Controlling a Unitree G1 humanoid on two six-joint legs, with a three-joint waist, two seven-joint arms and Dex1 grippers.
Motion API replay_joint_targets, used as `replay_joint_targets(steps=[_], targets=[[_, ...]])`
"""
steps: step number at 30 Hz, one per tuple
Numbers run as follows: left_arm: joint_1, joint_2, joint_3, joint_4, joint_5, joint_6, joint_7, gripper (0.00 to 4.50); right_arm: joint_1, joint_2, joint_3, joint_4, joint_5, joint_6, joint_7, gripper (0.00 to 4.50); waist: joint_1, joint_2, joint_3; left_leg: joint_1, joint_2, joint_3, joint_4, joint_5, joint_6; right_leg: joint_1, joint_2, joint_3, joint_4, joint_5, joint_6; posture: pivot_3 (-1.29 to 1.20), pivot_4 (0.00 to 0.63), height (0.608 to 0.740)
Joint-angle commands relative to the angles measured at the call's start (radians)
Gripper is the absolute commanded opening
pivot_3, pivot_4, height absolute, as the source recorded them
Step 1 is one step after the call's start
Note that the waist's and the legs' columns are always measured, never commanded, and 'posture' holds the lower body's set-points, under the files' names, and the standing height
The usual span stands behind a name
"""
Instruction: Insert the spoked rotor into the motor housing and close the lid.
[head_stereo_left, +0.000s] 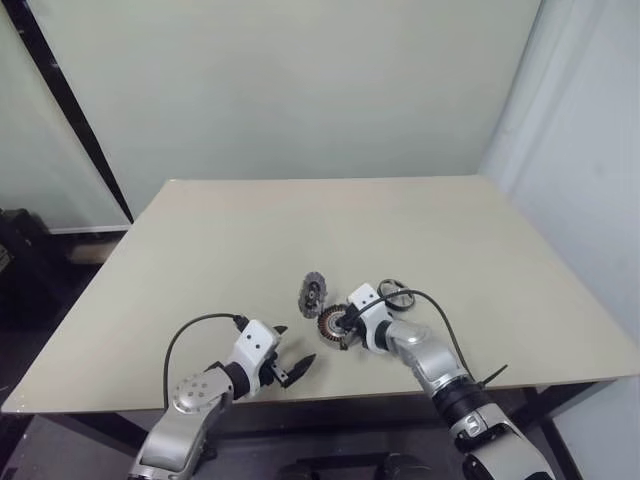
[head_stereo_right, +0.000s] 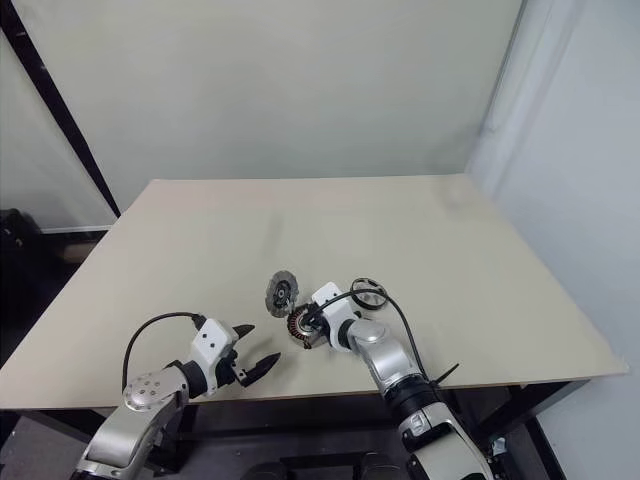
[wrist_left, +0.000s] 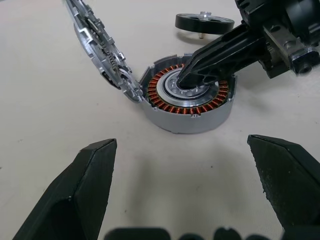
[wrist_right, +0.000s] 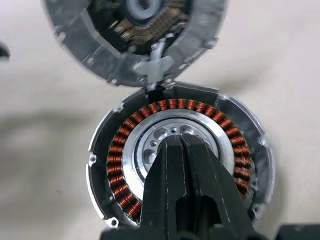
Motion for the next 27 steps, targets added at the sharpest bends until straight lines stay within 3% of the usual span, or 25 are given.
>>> replay_joint_targets(steps=[1,7,12,19,27], targets=[[-0.018,-0.005,0.000,-0.036,0.002,-0.015,0.004,4.50,-0.018,0.010,-0.105,-0.155,0.102,0.081,-0.015,0.88,0.000,0.000,0.000,0.000,0.000,0.000,0.000,0.000,0.000,0.000,0.000,0.000,0.000,0.000,0.000,0.00,0.000,0.740],[-0.024,-0.014,-0.007,-0.028,0.003,-0.018,0.001,4.50,-0.013,0.010,-0.252,-0.271,0.211,0.194,-0.090,2.95,0.000,0.000,0.000,0.000,0.000,0.000,-0.001,0.000,0.000,0.000,0.000,0.000,0.000,0.001,0.001,0.00,0.000,0.740],[-0.029,-0.018,-0.011,-0.024,0.002,-0.018,-0.003,4.50,-0.041,0.013,-0.430,-0.247,0.295,0.238,-0.233,4.49,0.000,0.000,0.000,0.000,0.000,0.000,-0.001,0.000,0.000,0.000,0.000,0.000,0.000,0.000,0.000,0.00,0.000,0.740],[-0.042,-0.019,-0.013,-0.024,-0.005,-0.013,-0.009,4.50,-0.136,0.030,-0.712,-0.071,0.463,0.335,-0.456,4.49,-0.001,0.000,0.000,0.000,0.000,0.001,-0.001,0.000,0.000,0.000,0.000,0.000,0.000,0.000,0.000,0.00,0.000,0.740],[-0.044,-0.016,-0.013,-0.023,-0.002,-0.014,-0.014,4.50,-0.209,0.030,-0.883,0.145,0.610,0.410,-0.562,4.49,-0.006,0.003,0.000,0.000,0.000,0.001,-0.004,0.000,0.001,0.000,0.001,0.001,-0.002,0.001,0.002,0.00,0.000,0.740]])
